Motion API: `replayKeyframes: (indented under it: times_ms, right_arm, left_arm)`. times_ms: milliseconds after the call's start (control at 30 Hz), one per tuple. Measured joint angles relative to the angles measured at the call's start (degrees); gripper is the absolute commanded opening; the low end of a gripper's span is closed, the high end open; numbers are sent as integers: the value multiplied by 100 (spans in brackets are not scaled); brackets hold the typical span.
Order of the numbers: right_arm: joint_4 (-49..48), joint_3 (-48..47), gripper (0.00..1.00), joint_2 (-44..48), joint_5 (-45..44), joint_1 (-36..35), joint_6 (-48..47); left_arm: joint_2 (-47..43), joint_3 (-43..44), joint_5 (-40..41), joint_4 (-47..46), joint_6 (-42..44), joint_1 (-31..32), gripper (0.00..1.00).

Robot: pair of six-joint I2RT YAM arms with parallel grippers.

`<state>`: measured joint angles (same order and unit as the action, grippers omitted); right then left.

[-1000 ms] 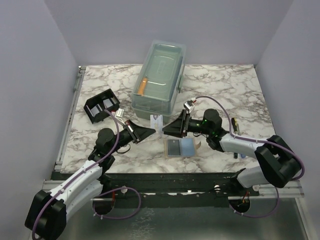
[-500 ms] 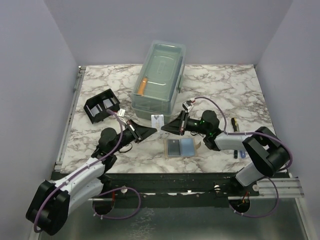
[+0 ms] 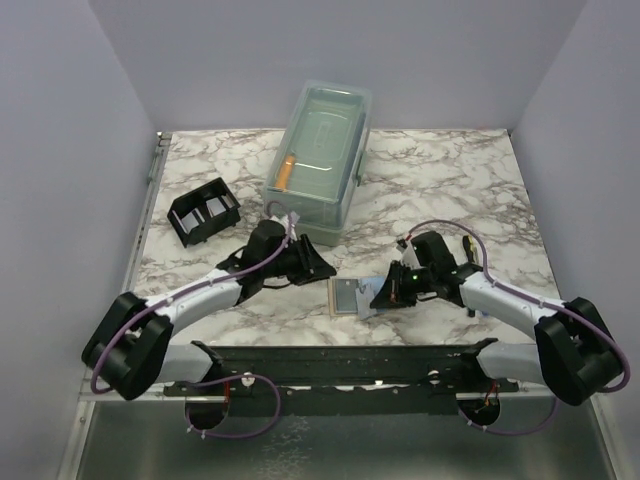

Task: Put the credit cards into the card holder
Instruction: Insert the credit card into the card holder.

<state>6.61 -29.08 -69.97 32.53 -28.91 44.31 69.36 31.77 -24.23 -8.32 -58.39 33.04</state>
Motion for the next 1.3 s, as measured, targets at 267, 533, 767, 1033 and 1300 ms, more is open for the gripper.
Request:
replayKeyframes:
  times_ms: [267, 533, 767, 1033, 1300]
  right_arm:
    - [1449, 0, 0, 225, -181, 0, -306]
    - [1453, -2, 0, 153, -181, 0, -400]
    - [1401, -2, 0, 201, -162, 0, -442]
    - [1379, -140, 0, 92, -138, 4, -498]
    - [1366, -308, 0, 42, -94, 4, -546]
  left_arm:
    - [1403, 433, -142, -116, 341, 774, 33]
    - [2184, 540, -203, -273, 479, 844, 28]
    - [2275, 540, -155, -319, 546, 846, 28]
    - [2282, 540, -136, -313, 553, 804, 28]
    - [2280, 540, -136, -282, 586, 719, 27]
